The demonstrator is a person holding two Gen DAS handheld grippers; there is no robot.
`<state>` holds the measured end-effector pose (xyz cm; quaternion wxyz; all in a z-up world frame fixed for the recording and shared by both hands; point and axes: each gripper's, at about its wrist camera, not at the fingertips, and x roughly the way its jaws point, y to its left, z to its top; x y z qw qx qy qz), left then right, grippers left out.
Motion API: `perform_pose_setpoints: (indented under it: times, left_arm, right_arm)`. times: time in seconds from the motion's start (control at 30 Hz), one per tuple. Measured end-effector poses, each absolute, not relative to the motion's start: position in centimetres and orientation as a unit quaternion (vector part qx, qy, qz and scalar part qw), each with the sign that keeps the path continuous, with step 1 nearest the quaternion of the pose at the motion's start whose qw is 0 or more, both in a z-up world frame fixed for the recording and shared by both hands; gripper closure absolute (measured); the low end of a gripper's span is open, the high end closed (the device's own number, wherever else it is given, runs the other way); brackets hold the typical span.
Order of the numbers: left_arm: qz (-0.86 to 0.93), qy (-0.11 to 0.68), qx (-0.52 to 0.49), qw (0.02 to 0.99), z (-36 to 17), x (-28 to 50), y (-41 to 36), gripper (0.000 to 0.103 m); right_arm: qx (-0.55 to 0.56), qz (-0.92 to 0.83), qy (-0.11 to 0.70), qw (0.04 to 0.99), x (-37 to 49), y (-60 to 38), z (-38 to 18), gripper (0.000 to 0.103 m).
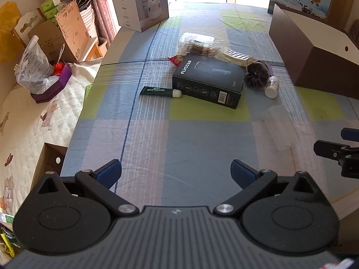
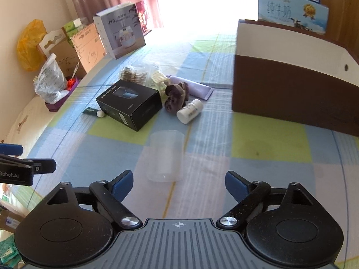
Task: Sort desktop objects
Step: 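Grasp the clear plastic cup with the right tool while the left tool approaches the green lip gel tube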
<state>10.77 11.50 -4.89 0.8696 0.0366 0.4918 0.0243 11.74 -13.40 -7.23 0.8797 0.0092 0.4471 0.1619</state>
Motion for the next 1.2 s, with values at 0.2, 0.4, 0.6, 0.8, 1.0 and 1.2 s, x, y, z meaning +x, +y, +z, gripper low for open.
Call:
perform_pose_setpoints:
  times: [0.2, 0.4, 0.6, 0.8, 1.0, 1.2]
  left_arm:
    - [0.023, 0.501, 0.030, 0.865, -5.9, 13.1, 12.9, 0.001]
    - [0.025, 0.507, 0.019, 0.861, -6.9, 15.8, 14.6, 0.001]
    - [0.029, 0.510, 0.012, 0.860, -7.6, 18.3, 15.9, 0.001]
    - [0.038, 0.512, -0.010, 0.858, -8.4, 21.2, 17.1, 0.001]
    - [0.066, 0.504, -0.038, 0.860, -9.2, 24.9, 18.4, 0.001]
    - [0.095, 0.497, -0.060, 0.860, -10.6, 28.4, 19.8, 0.002]
  right_arm:
    - [0.006, 0.168, 0.458, 0.873, 14.1, -11.8, -9.0, 0.030]
    - [-0.004, 0.174, 0.469, 0.866, 16.1, -10.0, -10.8, 0.041]
    - [-0.019, 0.170, 0.483, 0.859, 17.6, -8.9, -12.3, 0.055]
    - [-0.006, 0.128, 0.486, 0.865, 18.7, -10.2, -12.5, 0.056]
    - [0.018, 0.065, 0.491, 0.869, 19.3, -13.8, -12.3, 0.056]
    - [0.037, 0.015, 0.494, 0.869, 19.0, -16.7, -12.0, 0.056]
